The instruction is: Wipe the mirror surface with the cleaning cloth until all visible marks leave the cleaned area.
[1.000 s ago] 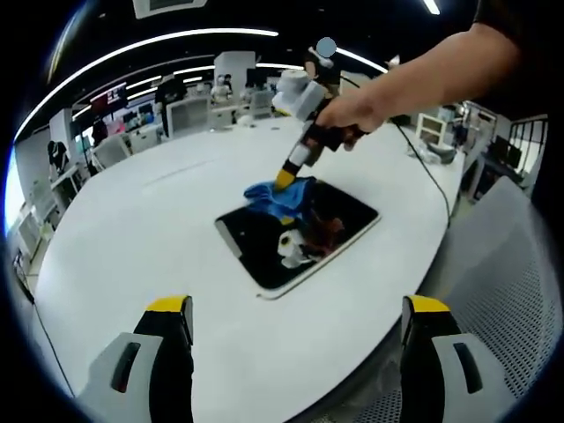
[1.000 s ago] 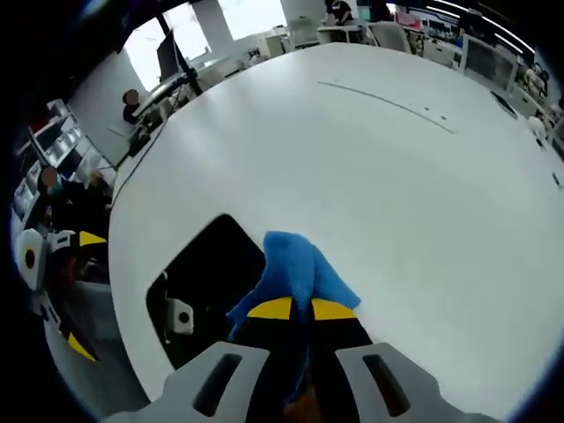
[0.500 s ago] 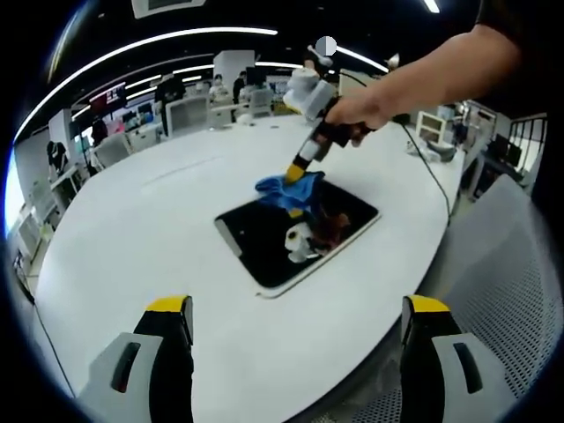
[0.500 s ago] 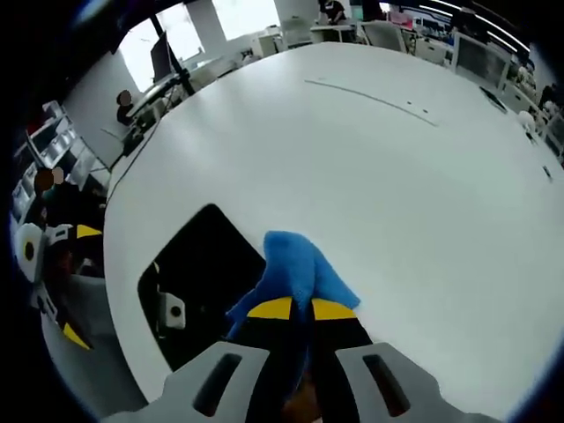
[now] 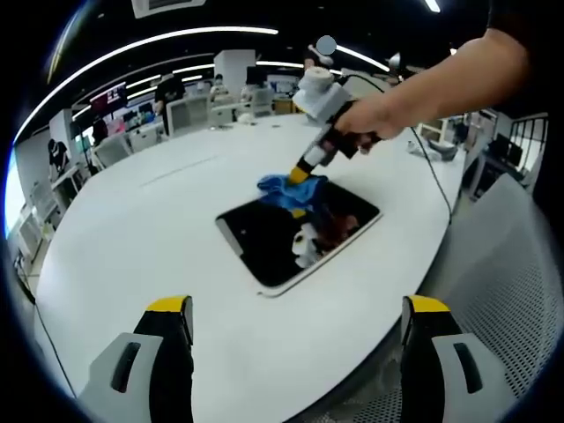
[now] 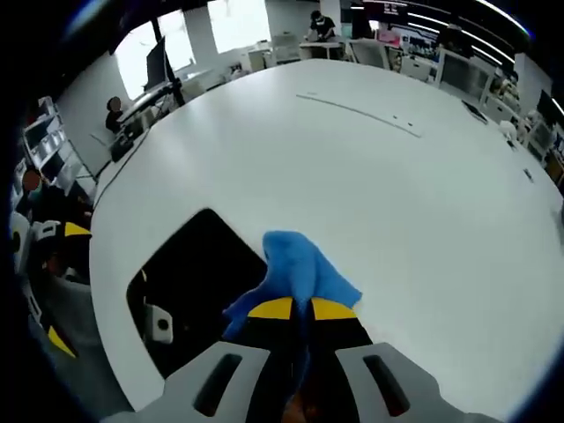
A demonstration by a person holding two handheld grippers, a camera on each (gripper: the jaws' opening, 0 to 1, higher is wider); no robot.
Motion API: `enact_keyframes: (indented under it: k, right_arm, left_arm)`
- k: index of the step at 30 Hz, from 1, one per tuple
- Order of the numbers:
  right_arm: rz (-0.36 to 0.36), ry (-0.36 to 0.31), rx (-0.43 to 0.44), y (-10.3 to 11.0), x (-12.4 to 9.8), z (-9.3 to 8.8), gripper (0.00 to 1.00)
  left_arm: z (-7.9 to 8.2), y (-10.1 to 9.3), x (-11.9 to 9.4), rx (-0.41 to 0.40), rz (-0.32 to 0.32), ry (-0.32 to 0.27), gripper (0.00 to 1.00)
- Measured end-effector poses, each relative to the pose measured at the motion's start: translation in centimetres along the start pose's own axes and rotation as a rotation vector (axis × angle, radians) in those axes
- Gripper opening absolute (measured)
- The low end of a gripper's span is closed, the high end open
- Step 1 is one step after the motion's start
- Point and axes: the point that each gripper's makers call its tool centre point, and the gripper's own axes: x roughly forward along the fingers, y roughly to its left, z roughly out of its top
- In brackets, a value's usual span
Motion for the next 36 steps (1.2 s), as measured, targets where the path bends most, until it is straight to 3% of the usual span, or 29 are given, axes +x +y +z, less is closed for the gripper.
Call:
enact_keyframes:
  k: [6,25,36]
  right_arm:
    - [-0.047,-0.061,0.077,0.4,-0.5,-0.8,0.01]
    - [-0.106,-0.044,0.08,1.4,-1.3,-2.2,0.0]
    - [-0.099,-0.047,0.121,2.1,-2.1,-3.3,0.01]
  left_arm:
    - [0.0,0.0,0.0,0.003,-0.001,-0.003,0.99]
    - [0.3,-0.4,-0.1,-0.003,-0.013,-0.011,0.99]
    - [0.8,-0.7,-0.2,-0.03,-0.028,-0.036,0.99]
